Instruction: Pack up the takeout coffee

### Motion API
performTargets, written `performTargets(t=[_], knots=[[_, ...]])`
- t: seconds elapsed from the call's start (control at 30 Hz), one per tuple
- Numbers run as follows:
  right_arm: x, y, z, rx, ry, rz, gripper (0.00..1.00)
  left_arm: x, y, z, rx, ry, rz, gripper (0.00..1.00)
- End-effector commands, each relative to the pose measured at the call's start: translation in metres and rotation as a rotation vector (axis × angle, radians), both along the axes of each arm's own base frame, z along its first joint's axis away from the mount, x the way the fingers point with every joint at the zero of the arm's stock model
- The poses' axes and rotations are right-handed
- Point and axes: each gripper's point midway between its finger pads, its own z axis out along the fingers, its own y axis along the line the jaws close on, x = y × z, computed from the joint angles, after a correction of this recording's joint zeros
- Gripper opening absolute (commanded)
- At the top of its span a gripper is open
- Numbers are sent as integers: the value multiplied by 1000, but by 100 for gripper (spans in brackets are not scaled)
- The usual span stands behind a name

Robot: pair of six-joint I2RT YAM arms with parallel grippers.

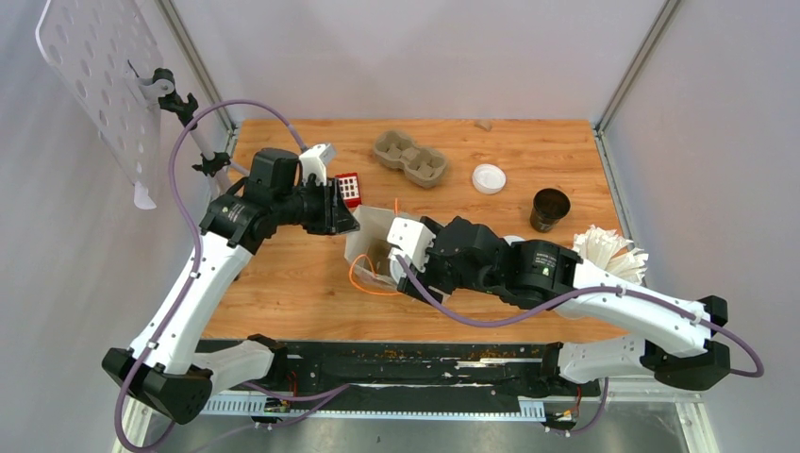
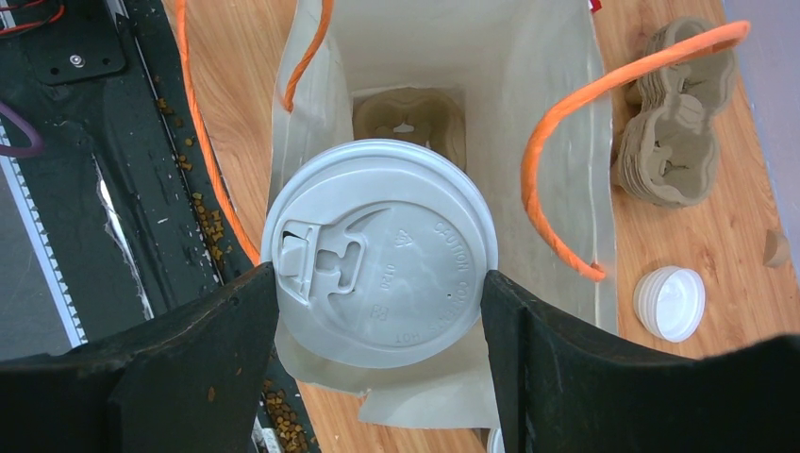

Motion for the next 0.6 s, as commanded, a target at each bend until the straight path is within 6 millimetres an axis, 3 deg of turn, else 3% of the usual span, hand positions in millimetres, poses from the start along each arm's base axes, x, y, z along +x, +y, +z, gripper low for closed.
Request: performTargets(t=[0.0, 0.1, 0.17, 0.33, 0.47, 0.57], knots=[[6, -3, -9, -53, -10, -35, 67, 7, -8, 2, -32, -43, -37, 28], [16, -4, -4, -50, -52, -72, 67, 11, -16, 11, -77, -90, -67, 10], [25, -3, 5, -33, -100, -94, 67, 15, -21, 21, -109, -148, -89, 5], [59, -4, 24, -4, -156, -153, 66, 20, -32, 43, -151, -305, -168, 1], [66, -2, 32, -15, -192, -134, 66, 21, -34, 45, -148, -371, -201, 1], [67, -4, 25, -33, -196, -128, 66, 21, -32, 37, -134, -367, -201, 1]])
